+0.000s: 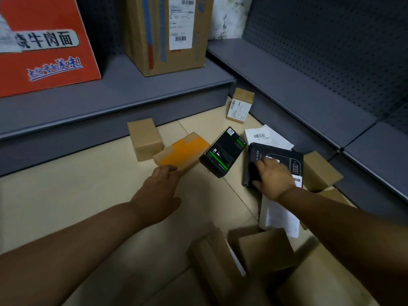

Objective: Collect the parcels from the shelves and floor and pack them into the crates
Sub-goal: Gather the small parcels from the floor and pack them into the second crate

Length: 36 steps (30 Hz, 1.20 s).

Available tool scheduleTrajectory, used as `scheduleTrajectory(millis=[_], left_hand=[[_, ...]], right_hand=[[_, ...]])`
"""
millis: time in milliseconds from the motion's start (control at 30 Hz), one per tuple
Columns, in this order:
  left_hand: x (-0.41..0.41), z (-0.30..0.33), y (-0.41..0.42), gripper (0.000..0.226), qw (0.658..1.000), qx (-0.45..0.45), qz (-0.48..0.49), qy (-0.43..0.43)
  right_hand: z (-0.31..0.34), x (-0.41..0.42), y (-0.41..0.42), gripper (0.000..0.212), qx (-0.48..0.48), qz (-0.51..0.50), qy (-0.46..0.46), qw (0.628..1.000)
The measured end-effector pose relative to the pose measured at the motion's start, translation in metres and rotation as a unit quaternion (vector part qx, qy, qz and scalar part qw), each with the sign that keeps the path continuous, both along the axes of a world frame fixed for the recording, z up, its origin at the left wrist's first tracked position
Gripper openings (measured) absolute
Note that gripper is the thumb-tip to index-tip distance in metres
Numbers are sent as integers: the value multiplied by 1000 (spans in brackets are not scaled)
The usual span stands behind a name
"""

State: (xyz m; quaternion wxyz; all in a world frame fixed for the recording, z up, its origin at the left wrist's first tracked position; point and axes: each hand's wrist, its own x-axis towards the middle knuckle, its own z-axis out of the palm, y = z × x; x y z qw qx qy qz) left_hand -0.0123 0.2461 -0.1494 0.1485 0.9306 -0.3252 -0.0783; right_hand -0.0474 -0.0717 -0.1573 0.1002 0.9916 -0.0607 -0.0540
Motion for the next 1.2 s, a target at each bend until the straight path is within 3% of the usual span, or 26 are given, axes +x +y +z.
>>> scheduleTrajectory(millis=[100,200,300,500,600,667,767,900,967,1133,1200], left_hand=[[8,-11,-16,70,1000,1,6,17],[16,-19,-24,70,999,-14,27,26],[21,-25,-24,70,999,-22,38,28],[25,-32,-7,65,999,-10,47,24],[27,-32,4,64,998,2,58,25],[28,-30,11,64,997,4,67,23],[30,-25,20,67,997,-7,77,20],[40,-6,40,73,996,3,91,-18],[47,8,54,75,993,1,114,-36],[62,50,104,72,977,-54,207,-21],[61,65,124,70,964,-111,235,52]], right_hand=[[-17,31,26,65,86,-2,-16,996],[-33,62,59,81,212,-97,-41,972],[-43,87,88,101,336,-232,-79,910],[-48,127,104,121,407,-444,-100,792],[-54,127,101,124,477,-487,-94,726],[-55,121,101,126,502,-481,-91,713],[-50,105,111,118,481,-404,-86,773],[-31,80,137,114,400,-202,-96,889],[-17,71,151,117,356,-95,-97,925],[16,53,186,113,201,130,-108,965],[29,47,200,111,139,201,-117,963]])
